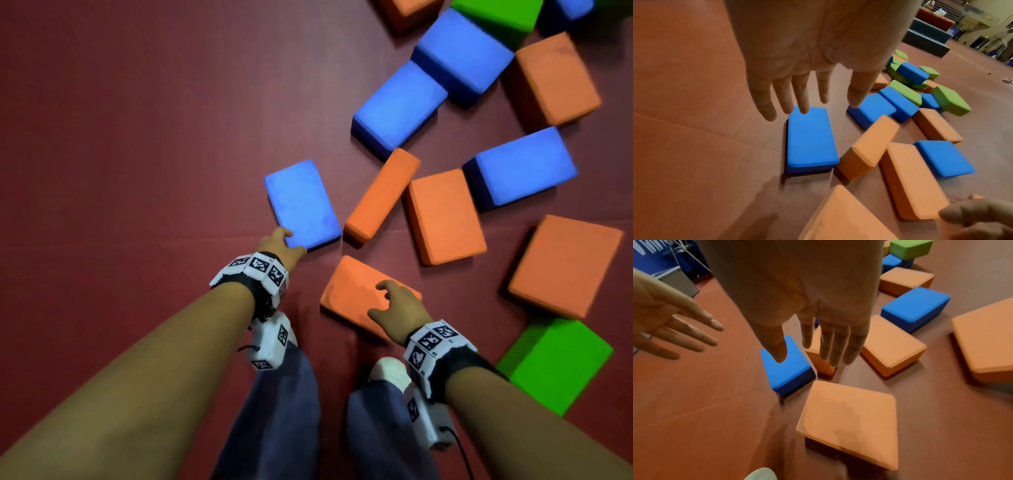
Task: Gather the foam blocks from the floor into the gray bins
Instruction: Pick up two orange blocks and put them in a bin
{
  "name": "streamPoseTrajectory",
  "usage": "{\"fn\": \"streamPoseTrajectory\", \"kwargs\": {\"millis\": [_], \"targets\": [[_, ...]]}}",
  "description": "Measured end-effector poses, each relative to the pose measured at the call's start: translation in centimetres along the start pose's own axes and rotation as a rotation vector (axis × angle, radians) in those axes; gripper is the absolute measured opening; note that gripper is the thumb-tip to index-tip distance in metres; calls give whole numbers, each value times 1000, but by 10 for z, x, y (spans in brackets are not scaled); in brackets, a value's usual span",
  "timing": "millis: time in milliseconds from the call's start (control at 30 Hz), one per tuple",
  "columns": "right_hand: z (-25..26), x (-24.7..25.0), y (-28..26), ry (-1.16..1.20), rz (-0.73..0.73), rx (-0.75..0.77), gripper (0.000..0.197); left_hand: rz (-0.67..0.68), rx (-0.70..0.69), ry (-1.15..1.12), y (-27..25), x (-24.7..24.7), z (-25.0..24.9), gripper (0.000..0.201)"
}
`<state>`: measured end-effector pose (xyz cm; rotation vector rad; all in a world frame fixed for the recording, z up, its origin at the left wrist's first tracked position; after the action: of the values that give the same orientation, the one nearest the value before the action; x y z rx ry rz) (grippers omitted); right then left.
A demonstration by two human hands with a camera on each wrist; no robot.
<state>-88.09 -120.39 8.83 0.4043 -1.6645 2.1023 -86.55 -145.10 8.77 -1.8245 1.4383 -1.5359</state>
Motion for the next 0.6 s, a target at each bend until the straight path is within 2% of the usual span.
{"fn": "streamPoseTrajectory", "kwargs": {"millis": [67, 200, 300, 433, 533, 600], "targets": [[2, -18, 43, -30, -7, -4, 56, -15, 31, -5, 45, -14, 15, 51], [-3, -47, 117, -152, -28, -2, 64, -64, 117, -38, 120, -40, 55, 57], [-13, -66, 160, -332, 8, -14, 91, -65, 175, -79, 165, -57, 81, 68], [-29, -89, 195, -382, 35, -26, 118, 6, 209, -107, 204, -88, 110, 95], [-41, -90, 212, -339, 17, -74, 119, 89, 201, -217, 221, -114, 117, 109], [-43, -88, 218, -337, 43, -84, 112, 85, 233, -332, 232, -124, 123, 125]]}}
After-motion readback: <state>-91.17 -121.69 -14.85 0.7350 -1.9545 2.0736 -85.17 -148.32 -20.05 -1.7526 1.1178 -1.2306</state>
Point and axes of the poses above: each hand's wrist, its own y-axis towards the middle knuckle, its own x-axis out of the back of the hand, z = x × y, the point moved 8 cm from there along y, towards the middle knuckle, and after that the axes turned 3 degrees about -y, right-handed, at the moved point
